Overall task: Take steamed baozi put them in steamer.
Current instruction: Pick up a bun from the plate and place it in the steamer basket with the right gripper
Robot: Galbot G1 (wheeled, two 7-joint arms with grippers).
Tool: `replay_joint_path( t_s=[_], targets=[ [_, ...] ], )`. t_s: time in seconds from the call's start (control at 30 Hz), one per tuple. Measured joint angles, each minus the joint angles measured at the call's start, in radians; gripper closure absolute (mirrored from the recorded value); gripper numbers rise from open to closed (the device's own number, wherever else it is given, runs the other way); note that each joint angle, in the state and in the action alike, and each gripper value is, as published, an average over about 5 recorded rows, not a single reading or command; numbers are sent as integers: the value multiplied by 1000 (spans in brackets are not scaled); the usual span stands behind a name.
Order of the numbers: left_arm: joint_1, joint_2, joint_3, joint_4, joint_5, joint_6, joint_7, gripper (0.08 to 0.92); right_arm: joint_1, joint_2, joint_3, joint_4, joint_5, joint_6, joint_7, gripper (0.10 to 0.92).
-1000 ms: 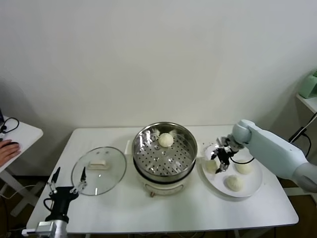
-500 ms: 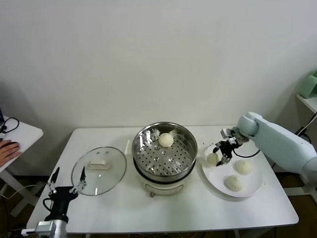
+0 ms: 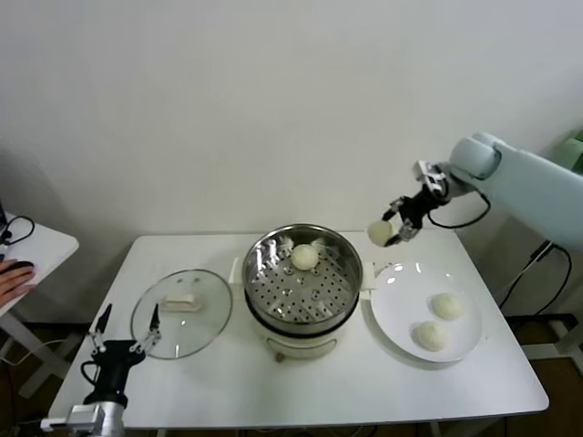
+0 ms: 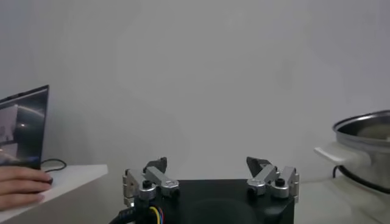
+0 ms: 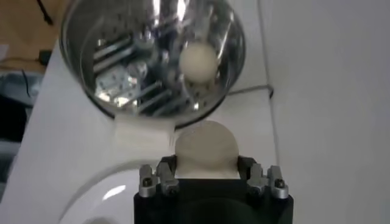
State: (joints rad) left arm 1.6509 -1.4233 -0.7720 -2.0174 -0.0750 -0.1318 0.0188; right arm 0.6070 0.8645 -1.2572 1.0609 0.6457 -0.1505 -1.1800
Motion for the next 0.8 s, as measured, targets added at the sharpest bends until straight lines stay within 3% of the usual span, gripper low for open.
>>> replay_joint_path(
  t_s=[0.33, 0.8],
  targets=[
    [7, 4, 11, -19, 6, 0, 2, 177, 27, 122, -54, 64, 112, -62, 35, 372],
    [38, 9, 4, -34, 17, -18, 8, 177, -104, 336, -55, 4, 81, -75, 57, 374]
  ],
)
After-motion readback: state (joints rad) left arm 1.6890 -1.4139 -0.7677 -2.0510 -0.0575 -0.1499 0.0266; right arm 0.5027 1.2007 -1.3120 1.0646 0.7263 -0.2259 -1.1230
